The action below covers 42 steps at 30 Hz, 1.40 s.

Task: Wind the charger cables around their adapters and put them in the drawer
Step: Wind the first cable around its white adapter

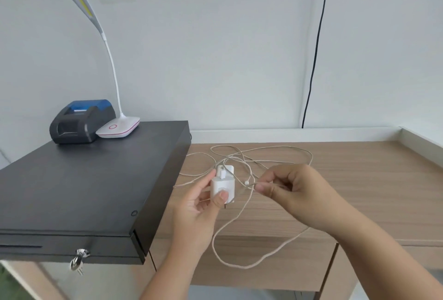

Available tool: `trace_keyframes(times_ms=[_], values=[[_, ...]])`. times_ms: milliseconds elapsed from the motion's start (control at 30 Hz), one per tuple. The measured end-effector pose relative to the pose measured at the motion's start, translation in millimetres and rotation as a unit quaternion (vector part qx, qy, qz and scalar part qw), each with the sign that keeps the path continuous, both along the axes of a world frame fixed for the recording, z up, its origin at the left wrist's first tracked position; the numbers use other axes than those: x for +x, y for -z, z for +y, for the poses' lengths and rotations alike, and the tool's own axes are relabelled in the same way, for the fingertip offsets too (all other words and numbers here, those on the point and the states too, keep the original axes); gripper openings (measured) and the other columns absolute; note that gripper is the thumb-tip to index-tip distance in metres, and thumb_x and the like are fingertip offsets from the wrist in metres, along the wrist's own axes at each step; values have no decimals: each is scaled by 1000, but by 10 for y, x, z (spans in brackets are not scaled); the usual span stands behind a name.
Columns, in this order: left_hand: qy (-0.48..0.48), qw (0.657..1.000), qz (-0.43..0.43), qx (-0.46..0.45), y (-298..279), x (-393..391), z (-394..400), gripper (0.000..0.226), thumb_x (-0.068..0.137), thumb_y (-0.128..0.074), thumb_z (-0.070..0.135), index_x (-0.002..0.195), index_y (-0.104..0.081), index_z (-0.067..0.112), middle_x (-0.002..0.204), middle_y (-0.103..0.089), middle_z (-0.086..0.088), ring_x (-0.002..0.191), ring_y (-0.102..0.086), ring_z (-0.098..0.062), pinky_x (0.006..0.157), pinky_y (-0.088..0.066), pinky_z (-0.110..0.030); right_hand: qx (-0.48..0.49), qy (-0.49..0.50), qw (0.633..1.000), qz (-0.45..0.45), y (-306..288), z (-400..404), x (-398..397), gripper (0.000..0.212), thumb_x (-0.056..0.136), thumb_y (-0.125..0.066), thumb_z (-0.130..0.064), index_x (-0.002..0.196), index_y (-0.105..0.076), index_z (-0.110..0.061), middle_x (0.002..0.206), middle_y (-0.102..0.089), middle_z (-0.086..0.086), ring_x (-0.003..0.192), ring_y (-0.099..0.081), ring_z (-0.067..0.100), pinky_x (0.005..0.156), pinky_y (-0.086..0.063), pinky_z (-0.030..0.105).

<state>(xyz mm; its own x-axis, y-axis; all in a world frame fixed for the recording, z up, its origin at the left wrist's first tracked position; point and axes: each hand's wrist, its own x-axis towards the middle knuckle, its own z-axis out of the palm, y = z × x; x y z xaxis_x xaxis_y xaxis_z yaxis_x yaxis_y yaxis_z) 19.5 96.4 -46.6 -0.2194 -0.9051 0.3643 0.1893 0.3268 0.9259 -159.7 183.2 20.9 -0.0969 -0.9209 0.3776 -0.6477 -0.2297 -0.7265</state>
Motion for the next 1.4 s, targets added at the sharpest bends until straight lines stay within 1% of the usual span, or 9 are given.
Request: trace_keyframes(times_ms=[133, 267, 433, 533, 667, 800, 1000, 1167, 1400], values=[[35, 995, -77, -53, 38, 53, 73, 40, 84, -69, 25, 120, -60, 41, 102, -74, 3, 87, -69, -6, 76, -50, -14, -82, 35, 990, 108, -50, -89, 16, 10, 85, -70, -32, 76, -70, -28, 45, -42, -11, 46, -36, 8, 48, -29, 18], [78, 990, -93, -79, 62, 101, 119, 42, 86, -70, 26, 126, -60, 36, 105, -70, -1, 91, -66, -10, 79, -50, -17, -147, 39, 974, 169, -6, -213, 14, 16, 84, -65, -43, 78, -69, -29, 45, -39, -14, 47, -40, 8, 47, -32, 22], [146, 985, -77, -52, 64, 195, 181, 43, 79, -72, 34, 122, -66, 39, 98, -68, 2, 84, -66, -11, 73, -53, -21, -103, -7, 993, 61, 209, -283, -47, 19, 82, -67, -51, 78, -69, -33, 47, -41, -2, 47, -31, 8, 49, -30, 24], [173, 979, -94, -42, 80, 260, 196, 43, 77, -72, 37, 120, -67, 41, 98, -68, -4, 81, -66, -12, 73, -54, -25, -29, -63, 998, -12, 303, -274, -69, 25, 81, -64, -56, 80, -71, -32, 65, -59, 22, 56, -46, 30, 56, -40, 36], [226, 966, -115, -45, 85, 284, 255, 44, 78, -77, 39, 121, -68, 33, 101, -66, 0, 88, -63, -13, 75, -55, -31, 62, -163, 977, -123, 374, -216, -66, 12, 88, -67, -18, 78, -73, -18, 64, -65, -11, 62, -54, 2, 65, -42, 16], [219, 975, -26, 12, 70, 259, 302, 57, 62, -87, 48, 114, -73, 28, 91, -70, -2, 83, -63, -12, 70, -54, -27, 42, -173, 966, -187, 505, -155, -1, 17, 90, -61, -16, 79, -73, -14, 73, -68, -4, 71, -58, 7, 71, -45, 21], [180, 946, 186, 197, 103, 11, 412, 81, 40, -98, 36, 114, -72, 17, 101, -74, -10, 80, -70, -16, 61, -55, -24, -10, -80, 962, -262, 814, -57, 348, 30, 97, -48, -18, 72, -59, -5, 49, -51, -18, 46, -44, -5, 51, -34, 6], [110, 925, 255, 260, 124, -60, 378, 58, 71, -80, 11, 126, -62, 7, 98, -73, -7, 76, -70, -12, 63, -56, -20, 56, -2, 946, -318, 1089, 96, 530, 31, 89, -47, -36, 70, -60, -15, 43, -32, -13, 40, -25, 2, 42, -24, 12], [43, 926, 260, 271, 171, -171, 340, 50, 69, -72, 13, 118, -65, 7, 96, -75, -3, 76, -69, -11, 64, -57, -19, 77, 76, 989, -97, 1084, 253, 644, 22, 99, -47, -27, 97, -67, -35, 52, -54, -23, 54, -50, 0, 55, -36, 13]])
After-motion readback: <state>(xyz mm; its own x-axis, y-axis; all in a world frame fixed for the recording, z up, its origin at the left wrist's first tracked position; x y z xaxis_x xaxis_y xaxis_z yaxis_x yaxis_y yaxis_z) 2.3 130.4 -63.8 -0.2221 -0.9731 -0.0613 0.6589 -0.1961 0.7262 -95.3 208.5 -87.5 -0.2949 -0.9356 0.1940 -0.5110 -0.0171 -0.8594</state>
